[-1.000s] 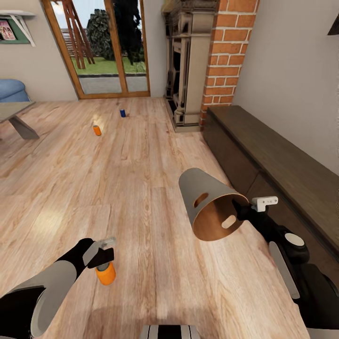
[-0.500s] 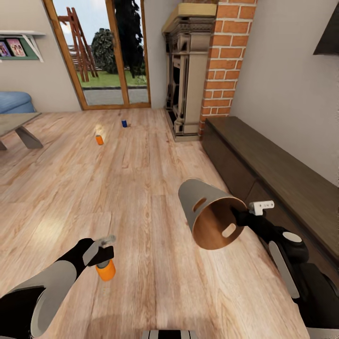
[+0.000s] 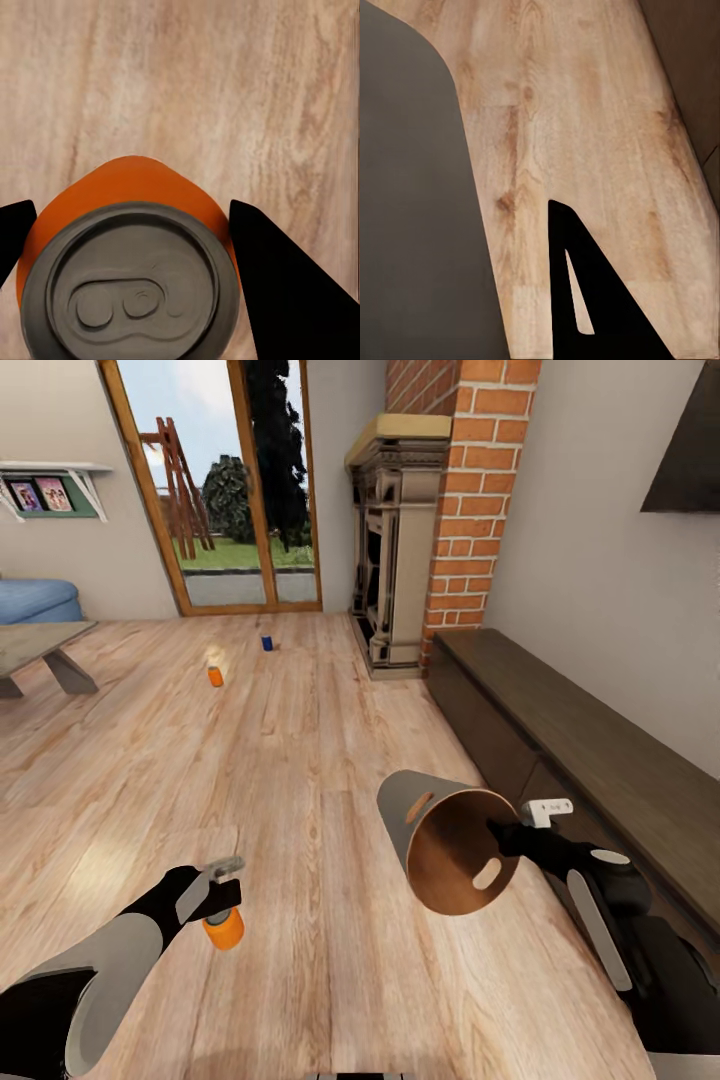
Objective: Put the three can of soda from the living room inside the tash can in the kitchen.
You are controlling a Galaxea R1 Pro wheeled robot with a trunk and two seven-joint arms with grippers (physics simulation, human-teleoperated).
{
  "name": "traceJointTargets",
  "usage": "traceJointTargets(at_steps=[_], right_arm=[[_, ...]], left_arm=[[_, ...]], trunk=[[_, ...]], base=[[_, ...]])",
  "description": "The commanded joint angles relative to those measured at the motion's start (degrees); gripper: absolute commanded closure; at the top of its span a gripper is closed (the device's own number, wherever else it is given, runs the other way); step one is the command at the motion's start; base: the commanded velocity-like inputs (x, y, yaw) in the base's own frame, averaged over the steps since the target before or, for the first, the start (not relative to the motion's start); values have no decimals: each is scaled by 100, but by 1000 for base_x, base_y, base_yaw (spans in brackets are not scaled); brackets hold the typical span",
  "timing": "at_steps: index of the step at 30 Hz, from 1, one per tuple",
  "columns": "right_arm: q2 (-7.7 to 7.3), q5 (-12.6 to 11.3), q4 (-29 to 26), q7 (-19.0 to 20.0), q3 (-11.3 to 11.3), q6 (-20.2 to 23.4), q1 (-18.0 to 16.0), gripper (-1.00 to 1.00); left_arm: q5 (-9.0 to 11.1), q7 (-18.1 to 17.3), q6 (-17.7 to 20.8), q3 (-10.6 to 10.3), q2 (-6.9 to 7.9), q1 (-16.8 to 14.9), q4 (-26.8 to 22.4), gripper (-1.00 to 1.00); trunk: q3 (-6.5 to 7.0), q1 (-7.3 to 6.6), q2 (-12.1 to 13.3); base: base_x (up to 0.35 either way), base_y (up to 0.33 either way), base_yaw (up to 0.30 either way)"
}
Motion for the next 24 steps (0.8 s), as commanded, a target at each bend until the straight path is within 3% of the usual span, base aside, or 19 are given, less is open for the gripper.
traceJointTargets(at_steps=[1, 7, 10, 16, 20, 24], right_arm=[[-1, -72, -8, -2, 6, 49, -5, 100], [-8, -70, 8, -7, 22, 472, -128, 100], [-9, -67, 53, -20, 20, 962, -230, 100], [-37, -64, 558, -26, 30, 1236, -474, 100], [-68, -57, 633, -24, 45, 1719, -647, 100], [-82, -56, 667, -19, 49, 1728, -760, 100]], left_arm=[[-16, -7, -8, -1, 0, 1, 0, 100], [-18, -6, -197, -2, 0, 82, -28, 100], [-19, -23, -247, -2, 3, 106, -51, 100], [-17, -48, -343, -2, 8, 114, -149, 100], [-16, -68, -522, -16, 12, 115, -224, 100], [-18, -74, -520, -24, 10, 115, -511, 100]], trunk=[[24, -3, 1], [157, -18, 9], [223, -26, 13], [356, -42, 21], [445, -52, 27], [533, -62, 32]], base=[[0, 0, 0], [0, 0, 0], [0, 0, 0], [0, 0, 0], [0, 0, 0], [0, 0, 0]])
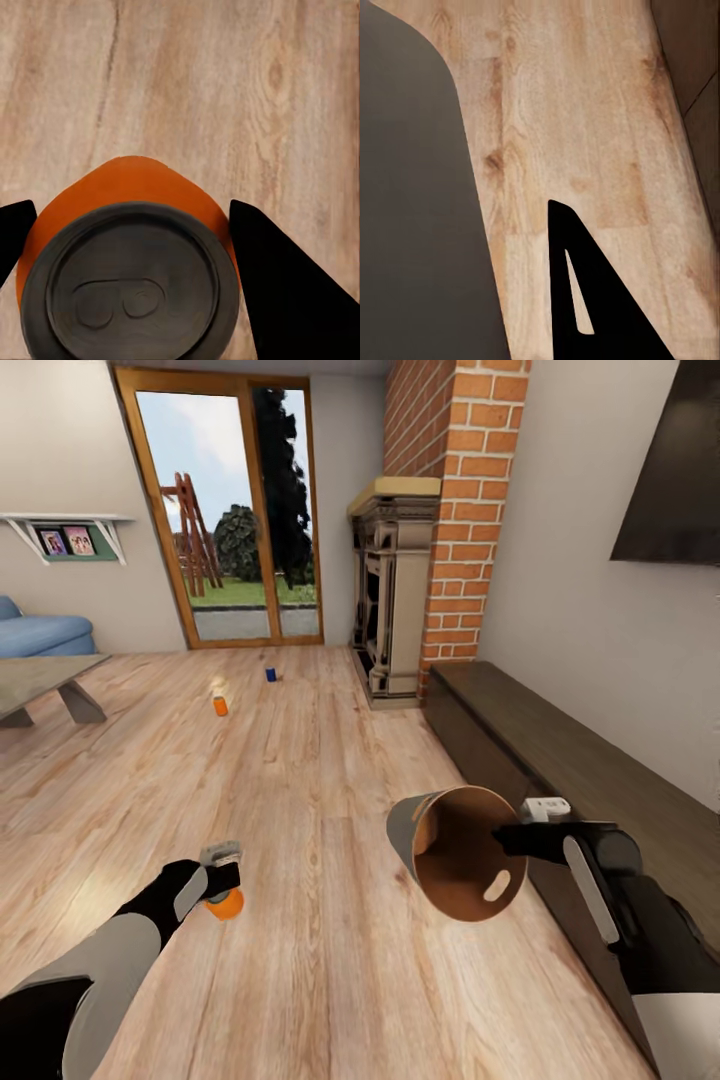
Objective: Put the three can of soda from the living room inside the tash can in the kitchen.
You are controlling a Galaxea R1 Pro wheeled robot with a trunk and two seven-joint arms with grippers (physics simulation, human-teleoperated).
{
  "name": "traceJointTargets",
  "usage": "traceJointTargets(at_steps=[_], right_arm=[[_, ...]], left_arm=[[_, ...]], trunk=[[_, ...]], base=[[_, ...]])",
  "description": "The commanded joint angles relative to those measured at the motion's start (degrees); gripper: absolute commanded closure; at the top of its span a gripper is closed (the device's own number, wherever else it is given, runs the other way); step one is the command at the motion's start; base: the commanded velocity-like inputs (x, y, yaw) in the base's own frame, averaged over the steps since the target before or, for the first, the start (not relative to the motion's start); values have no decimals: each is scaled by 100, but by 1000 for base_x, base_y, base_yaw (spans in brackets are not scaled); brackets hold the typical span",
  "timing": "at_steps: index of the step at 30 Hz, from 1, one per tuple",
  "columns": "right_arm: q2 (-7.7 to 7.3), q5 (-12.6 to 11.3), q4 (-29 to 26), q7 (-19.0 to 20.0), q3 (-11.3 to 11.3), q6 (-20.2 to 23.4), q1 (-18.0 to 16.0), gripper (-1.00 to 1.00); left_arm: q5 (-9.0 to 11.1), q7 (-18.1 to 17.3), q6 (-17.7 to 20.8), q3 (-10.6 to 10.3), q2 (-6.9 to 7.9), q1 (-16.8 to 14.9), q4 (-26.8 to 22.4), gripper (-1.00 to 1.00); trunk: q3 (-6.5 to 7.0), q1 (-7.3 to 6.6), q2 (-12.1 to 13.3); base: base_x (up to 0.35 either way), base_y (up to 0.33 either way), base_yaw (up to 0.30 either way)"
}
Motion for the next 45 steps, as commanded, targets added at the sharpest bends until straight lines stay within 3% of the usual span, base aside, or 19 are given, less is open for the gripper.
traceJointTargets(at_steps=[1, 5, 6, 8, 11, 15, 17, 22, 27, 30, 31, 34, 39, 40, 41, 45], right_arm=[[-6, -137, 101, 1, 8, 6, -39, 100], [-16, -137, 435, 6, 12, 6, -192, 100], [-85, -141, 899, 32, 53, 6, -458, 100], [-147, -144, 1085, 47, 101, 6, -553, 100], [-266, -162, 1491, 160, 449, 6, -718, 100], [-275, -163, 2009, 412, 685, 6, -925, 100], [-275, -160, 2641, 625, 889, 6, -1205, 100], [-243, -155, 3576, 813, 1193, 6, -1657, 100], [-204, -153, 3875, 850, 1359, 6, -1828, 100], [-189, -154, 3956, 859, 1476, 6, -1876, 100], [-173, -154, 3996, 861, 1511, 6, -1913, 100], [-124, -150, 4142, 849, 1533, 6, -1972, 100], [45, -128, 4994, 790, 1563, 6, -2369, 100], [99, -123, 5200, 781, 1568, 6, -2448, 100], [154, -120, 5346, 763, 1587, 6, -2500, 100], [330, -119, 5574, 692, 1780, 6, -2566, 100]], left_arm=[[-21, -7, 56, -2, 4, 3, -276, 100], [-23, -8, 374, -12, 8, 3, -685, 100], [-20, -8, 816, -13, 16, 3, -1289, 100], [-15, -8, 1084, -13, 18, 3, -1641, 100], [-3, -15, 2016, -12, 53, 3, -2606, 100], [18, -99, 2590, -8, 64, 3, -3200, 100], [28, -197, 3015, -6, 67, 3, -3627, 100], [35, -273, 3564, -5, 72, 3, -4286, 100], [50, -457, 3564, -8, 78, 3, -4583, 100], [71, -1014, 3564, -12, 101, 3, -4629, 100], [76, -1363, 3564, -17, 134, 3, -4637, 100], [79, -1633, 3564, -42, 158, 3, -4658, 100], [84, -2338, 3564, -222, 190, 3, -4703, 100], [84, -2611, 3564, -254, 205, 3, -4708, 100], [83, -2970, 3564, -291, 282, 3, -4711, 100], [82, -3605, 3564, -437, 418, 3, -4715, 100]], trunk=[[23, -2, 2], [111, -12, 7], [133, -15, 8], [178, -20, 11], [244, -28, 15], [333, -38, 20], [377, -43, 23], [488, -56, 30], [599, -69, 37], [665, -77, 41], [687, -79, 42], [754, -87, 46], [864, -100, 53], [887, -103, 54], [909, -105, 55], [997, -116, 61]], base=[[0, 0, 0], [0, 0, 0], [0, 0, 0], [0, 0, 0], [0, 0, 0], [0, 0, 0], [0, 0, 0], [0, 0, 0], [0, 0, 0], [0, 0, 0], [0, 0, 0], [0, 0, 0], [0, 0, 0], [0, 0, 0], [0, 0, 0], [0, 0, 0]])
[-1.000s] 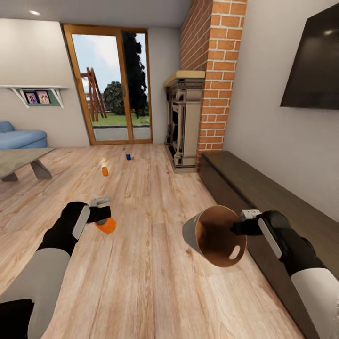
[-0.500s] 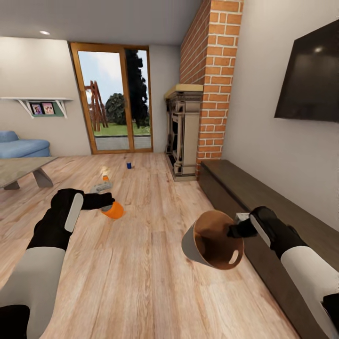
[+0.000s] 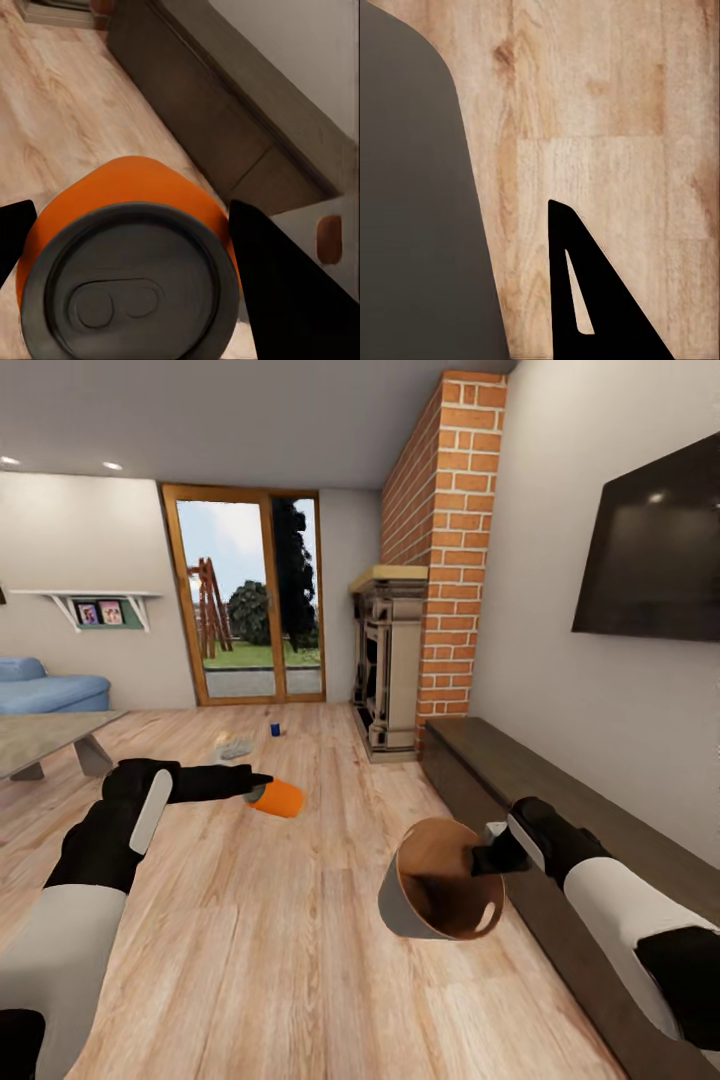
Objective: Put the three can of soda from the living room inside the tash can in the kitchen.
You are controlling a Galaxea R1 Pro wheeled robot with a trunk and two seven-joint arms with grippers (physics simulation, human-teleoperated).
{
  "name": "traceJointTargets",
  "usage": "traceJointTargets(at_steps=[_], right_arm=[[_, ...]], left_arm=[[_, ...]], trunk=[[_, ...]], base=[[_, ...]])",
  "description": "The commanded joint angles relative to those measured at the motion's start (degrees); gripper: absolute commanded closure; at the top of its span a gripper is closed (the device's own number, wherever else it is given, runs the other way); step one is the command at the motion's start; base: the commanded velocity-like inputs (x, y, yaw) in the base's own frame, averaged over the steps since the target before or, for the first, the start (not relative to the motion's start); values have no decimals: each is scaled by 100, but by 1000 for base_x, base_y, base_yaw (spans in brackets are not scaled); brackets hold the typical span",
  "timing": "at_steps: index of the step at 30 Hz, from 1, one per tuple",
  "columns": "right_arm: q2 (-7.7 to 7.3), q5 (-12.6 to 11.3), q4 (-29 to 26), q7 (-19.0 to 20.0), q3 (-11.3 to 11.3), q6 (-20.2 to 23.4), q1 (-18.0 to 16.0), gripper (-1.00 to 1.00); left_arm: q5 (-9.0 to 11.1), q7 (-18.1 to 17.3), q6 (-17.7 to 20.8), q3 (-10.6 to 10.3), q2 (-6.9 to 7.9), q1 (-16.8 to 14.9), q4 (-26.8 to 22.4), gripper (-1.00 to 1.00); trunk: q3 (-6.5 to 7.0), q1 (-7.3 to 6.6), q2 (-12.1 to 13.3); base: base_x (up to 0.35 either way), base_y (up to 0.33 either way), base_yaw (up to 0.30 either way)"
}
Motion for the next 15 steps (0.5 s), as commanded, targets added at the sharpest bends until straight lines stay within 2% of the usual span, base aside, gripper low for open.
traceJointTargets(at_steps=[1, 2, 3, 6, 8, 10, 15], right_arm=[[43, -69, 50, -24, 33, 4, -14, 100], [92, -69, 111, -48, 92, 4, -19, 100], [208, -69, 249, -102, 209, 4, -27, 100], [364, -67, 474, -169, 342, 4, -34, 100], [523, -67, 710, -218, 448, 4, -38, 100], [571, -65, 800, -230, 504, 4, -40, 100], [609, -69, 908, -232, 712, 4, -39, 100]], left_arm=[[-30, -85, 0, -36, 14, 1, 0, 100], [-30, -143, 0, -69, 24, 1, 0, 100], [-28, -225, 0, -135, 39, 1, -1, 100], [-25, -297, 0, -230, 49, 1, -1, 100], [-22, -348, 0, -456, 33, 1, -1, 100], [-23, -360, 0, -635, 35, 1, -1, 100], [-28, -369, 0, -891, 23, 1, -1, 100]], trunk=[[24, -3, 1], [46, -6, 3], [69, -8, 4], [127, -55, 86], [163, -99, 166], [198, -142, 246], [288, -252, 447]], base=[[0, 0, 0], [0, 0, 0], [0, 0, 0], [0, 0, 0], [0, 0, 0], [0, 0, 0], [0, 0, 0]])
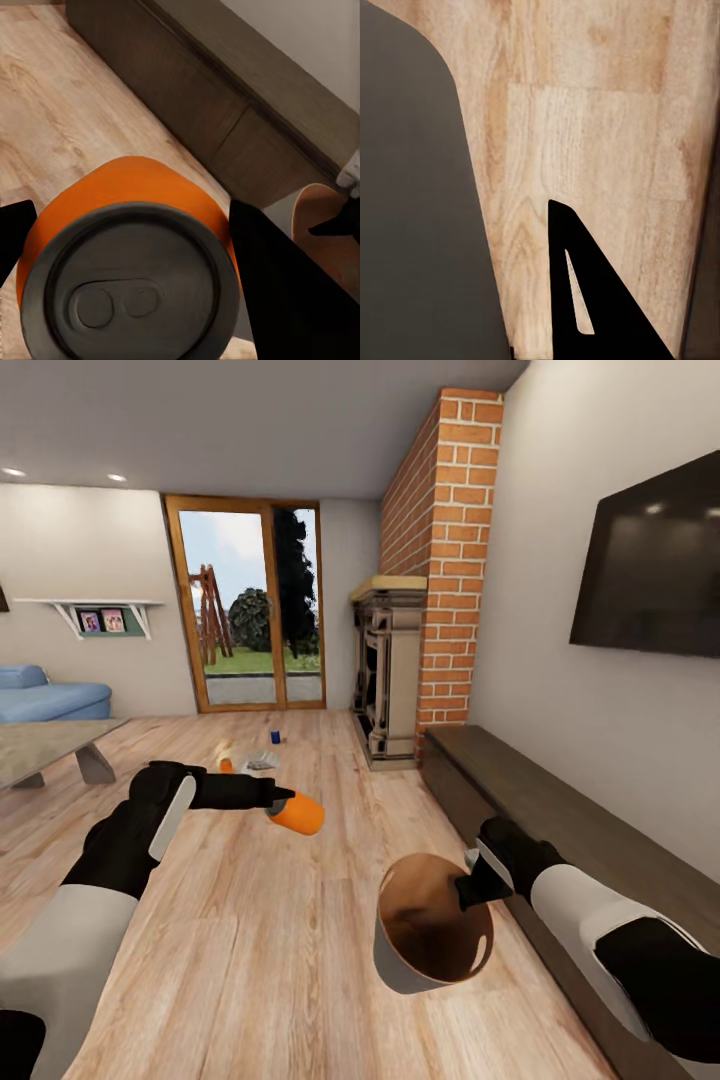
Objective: Put the three can of soda from the living room inside the tash can in the kitchen.
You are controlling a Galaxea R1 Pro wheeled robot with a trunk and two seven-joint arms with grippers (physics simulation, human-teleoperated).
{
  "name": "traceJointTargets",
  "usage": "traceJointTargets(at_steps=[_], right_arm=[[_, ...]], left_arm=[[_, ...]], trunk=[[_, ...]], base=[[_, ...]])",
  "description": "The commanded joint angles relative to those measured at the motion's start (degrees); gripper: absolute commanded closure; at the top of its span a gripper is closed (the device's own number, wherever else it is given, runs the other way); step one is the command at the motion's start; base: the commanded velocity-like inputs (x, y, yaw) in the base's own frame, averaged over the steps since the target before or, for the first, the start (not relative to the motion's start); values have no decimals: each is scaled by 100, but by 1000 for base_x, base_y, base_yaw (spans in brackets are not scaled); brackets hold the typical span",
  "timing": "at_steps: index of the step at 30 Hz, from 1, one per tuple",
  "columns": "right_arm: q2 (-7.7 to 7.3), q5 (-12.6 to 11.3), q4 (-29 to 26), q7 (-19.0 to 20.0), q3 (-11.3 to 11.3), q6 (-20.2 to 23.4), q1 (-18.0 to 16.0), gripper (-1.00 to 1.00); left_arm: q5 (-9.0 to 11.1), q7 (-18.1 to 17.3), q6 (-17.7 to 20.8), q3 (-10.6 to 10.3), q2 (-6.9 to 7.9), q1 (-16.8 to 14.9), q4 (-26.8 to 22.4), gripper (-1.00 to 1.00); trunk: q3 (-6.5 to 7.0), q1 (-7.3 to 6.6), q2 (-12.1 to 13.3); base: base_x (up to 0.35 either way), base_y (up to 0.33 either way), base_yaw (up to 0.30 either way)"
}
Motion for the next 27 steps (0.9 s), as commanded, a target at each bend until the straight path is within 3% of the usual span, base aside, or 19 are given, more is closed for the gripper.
traceJointTargets(at_steps=[1, 2, 6, 18, 24, 27], right_arm=[[4, -144, 4, 1, -21, 11, -2, 100], [10, -148, 33, 0, 36, 11, 0, 100], [38, -150, 48, 0, 66, 11, 0, 100], [138, -143, 60, -5, 84, 11, 2, 100], [148, -143, 98, -8, 88, 11, 0, 100], [147, -142, 114, -9, 91, 11, 1, 100]], left_arm=[[-21, -11, 0, -34, -6, 0, 1, 100], [-19, -13, 0, -182, -23, 0, 1, 100], [-17, -18, 0, -325, -32, 0, 1, 100], [-8, -26, 0, -420, -52, 0, -4, 100], [170, -126, 0, -436, -36, 0, -127, 100], [365, -292, 0, -458, -12, 0, -373, 100]], trunk=[[19, -23, 41], [37, -45, 81], [109, -133, 242], [324, -396, 723], [432, -528, 963], [486, -594, 1084]], base=[[0, 0, 0], [0, 0, 0], [0, 0, 0], [0, 0, 0], [0, 0, 0], [0, 0, 0]])
